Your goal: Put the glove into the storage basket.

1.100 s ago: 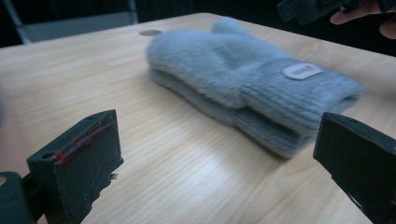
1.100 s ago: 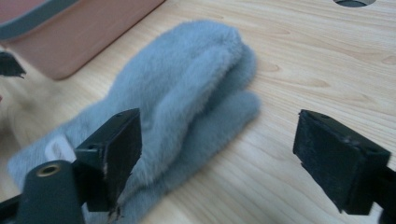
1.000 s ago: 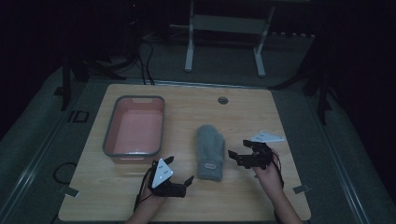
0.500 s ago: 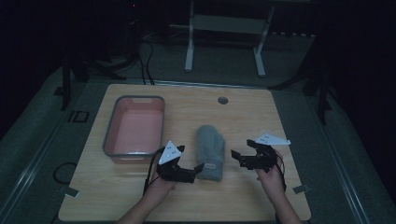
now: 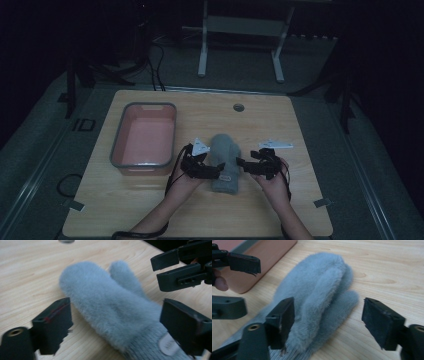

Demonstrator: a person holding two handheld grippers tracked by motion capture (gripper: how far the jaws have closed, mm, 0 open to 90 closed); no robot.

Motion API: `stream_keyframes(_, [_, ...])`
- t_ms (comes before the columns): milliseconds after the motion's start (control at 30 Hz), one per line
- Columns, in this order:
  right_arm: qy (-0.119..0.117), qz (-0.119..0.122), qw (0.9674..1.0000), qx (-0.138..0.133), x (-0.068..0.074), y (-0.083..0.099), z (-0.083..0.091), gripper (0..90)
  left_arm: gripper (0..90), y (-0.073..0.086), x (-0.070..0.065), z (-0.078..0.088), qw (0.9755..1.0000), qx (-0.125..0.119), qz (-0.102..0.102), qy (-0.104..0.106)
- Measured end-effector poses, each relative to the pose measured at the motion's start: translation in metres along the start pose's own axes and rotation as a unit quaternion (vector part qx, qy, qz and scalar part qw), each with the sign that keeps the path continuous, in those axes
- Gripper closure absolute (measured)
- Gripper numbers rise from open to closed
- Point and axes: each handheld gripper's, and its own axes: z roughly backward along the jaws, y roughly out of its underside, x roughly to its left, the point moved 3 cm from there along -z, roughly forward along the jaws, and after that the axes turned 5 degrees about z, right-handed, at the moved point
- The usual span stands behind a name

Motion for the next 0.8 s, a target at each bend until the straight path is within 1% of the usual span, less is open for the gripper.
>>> stream_keyframes(33, [-0.004,-0.008,1.0,0.002,-0.001,0.001,-0.004,31.8,15.5,0.0,0.002,-0.003,1.0,0.007,0.0,-0.004])
stream_keyframes(67, [-0.014,-0.017,0.9997,0.004,-0.001,0.003,-0.007,32.3,15.8,0.001,0.004,-0.007,0.9999,0.015,0.004,-0.005])
stream_keyframes(100, [-0.012,-0.02,0.9997,0.007,-0.001,0.005,-0.01,32.8,15.9,0.001,0.006,-0.01,0.9997,0.02,0.01,0.001])
stream_keyframes(133, [-0.006,-0.018,0.9997,0.016,-0.001,0.007,-0.014,32.9,18.1,0.002,0.008,-0.012,0.9996,0.022,0.017,0.002])
stream_keyframes(167, [-0.008,-0.018,0.9996,0.022,-0.001,0.01,-0.018,32.9,21.9,0.002,0.01,-0.015,0.9996,0.021,0.018,-0.002])
stream_keyframes(200, [-0.006,-0.024,0.9994,0.026,-0.001,0.013,-0.021,33.8,21.9,0.002,0.011,-0.017,0.9995,0.022,0.02,-0.002])
stream_keyframes(267, [-0.007,-0.026,0.9987,0.042,-0.002,0.019,-0.027,36.0,21.9,0.005,0.014,-0.023,0.9991,0.03,0.028,-0.004])
stream_keyframes(333, [-0.006,-0.031,0.9982,0.052,-0.005,0.024,-0.031,36.5,21.9,0.008,0.018,-0.028,0.9983,0.044,0.039,-0.003])
stream_keyframes(400, [-0.016,-0.038,0.9975,0.058,-0.006,0.027,-0.033,36.0,21.9,0.011,0.02,-0.032,0.9971,0.055,0.053,0.005])
stream_keyframes(467, [-0.019,-0.04,0.997,0.064,-0.007,0.028,-0.035,32.0,21.9,0.012,0.022,-0.035,0.996,0.065,0.06,0.007])
stream_keyframes(533, [-0.033,-0.048,0.9958,0.071,-0.009,0.029,-0.038,29.6,21.8,0.013,0.026,-0.038,0.9951,0.074,0.065,0.01])
stream_keyframes(567, [-0.041,-0.052,0.9951,0.073,-0.01,0.029,-0.04,30.9,21.9,0.014,0.027,-0.04,0.9948,0.078,0.065,0.013])
stream_keyframes(633, [-0.062,-0.049,0.9943,0.072,-0.012,0.03,-0.041,40.7,21.8,0.015,0.03,-0.044,0.9932,0.089,0.073,0.022])
stream_keyframes(700, [-0.082,-0.049,0.9923,0.079,-0.012,0.03,-0.042,51.3,21.9,0.017,0.032,-0.048,0.9917,0.094,0.081,0.034])
stream_keyframes(733, [-0.087,-0.048,0.9916,0.082,-0.012,0.03,-0.043,54.8,22.0,0.017,0.033,-0.05,0.991,0.096,0.085,0.038])
stream_keyframes(767, [-0.092,-0.045,0.9913,0.083,-0.012,0.03,-0.043,57.7,23.0,0.018,0.034,-0.052,0.9901,0.099,0.088,0.046])
stream_keyframes(800, [-0.096,-0.044,0.9909,0.083,-0.012,0.03,-0.044,60.4,25.9,0.017,0.033,-0.052,0.9901,0.097,0.087,0.052])
